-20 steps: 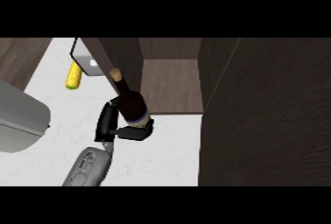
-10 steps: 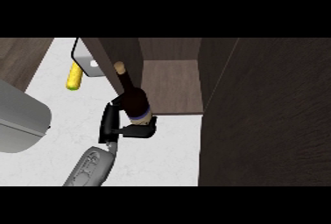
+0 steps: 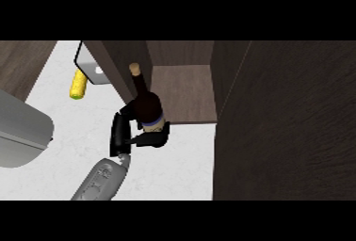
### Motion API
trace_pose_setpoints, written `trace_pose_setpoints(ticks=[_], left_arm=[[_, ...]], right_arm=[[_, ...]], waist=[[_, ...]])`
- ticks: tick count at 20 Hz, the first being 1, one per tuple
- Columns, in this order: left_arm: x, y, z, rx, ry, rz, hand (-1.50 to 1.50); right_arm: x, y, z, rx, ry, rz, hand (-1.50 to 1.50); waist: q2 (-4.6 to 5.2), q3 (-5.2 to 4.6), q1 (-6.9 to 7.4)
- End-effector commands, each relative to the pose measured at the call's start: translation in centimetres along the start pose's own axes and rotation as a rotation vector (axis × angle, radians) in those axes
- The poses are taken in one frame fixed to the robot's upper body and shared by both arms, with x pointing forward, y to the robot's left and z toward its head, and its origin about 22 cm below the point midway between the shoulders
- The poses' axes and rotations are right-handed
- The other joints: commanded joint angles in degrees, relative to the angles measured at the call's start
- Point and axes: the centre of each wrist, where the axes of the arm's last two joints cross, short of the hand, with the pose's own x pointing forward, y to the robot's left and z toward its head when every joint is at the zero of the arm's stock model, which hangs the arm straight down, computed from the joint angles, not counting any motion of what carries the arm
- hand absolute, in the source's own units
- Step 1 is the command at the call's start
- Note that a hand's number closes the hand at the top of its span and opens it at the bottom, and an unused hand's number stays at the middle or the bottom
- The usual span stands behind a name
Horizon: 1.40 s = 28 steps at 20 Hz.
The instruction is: Pick up the wine, place it into the cabinet and close the cabinet
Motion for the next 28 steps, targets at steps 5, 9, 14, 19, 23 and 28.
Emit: trace_pose_setpoints(ticks=[5,9,14,19,23,28], left_arm=[[2.4,-4.3,-2.9,-0.082,0.021,-0.103,1.50],[2.2,-3.2,-3.5,-0.066,0.063,-0.105,1.50],[0.5,-3.0,-2.6,-0.024,0.106,-0.146,1.50],[0.9,-3.4,-2.6,0.030,0.104,-0.091,1.50],[1.6,-2.6,-3.8,0.053,0.096,-0.086,1.50],[2.3,-3.2,-3.7,0.113,0.105,-0.027,1.50]], right_arm=[[1.7,0.9,0.9,0.053,-0.040,-0.058,-1.50],[0.8,0.7,0.6,0.053,-0.044,-0.071,-1.50],[1.0,0.5,0.6,0.056,-0.055,-0.064,-1.50],[0.9,0.7,0.5,0.052,-0.067,-0.080,-1.50],[0.4,0.7,0.3,0.076,-0.046,-0.079,-1.50],[0.4,0.7,0.3,0.095,-0.052,-0.077,-1.50]], waist=[[1.64,-0.55,-4.34],[1.81,-0.54,-4.04],[1.99,-0.56,-4.72],[2.23,-0.68,-5.03],[2.38,-0.67,-5.23],[2.36,-0.67,-5.54]])
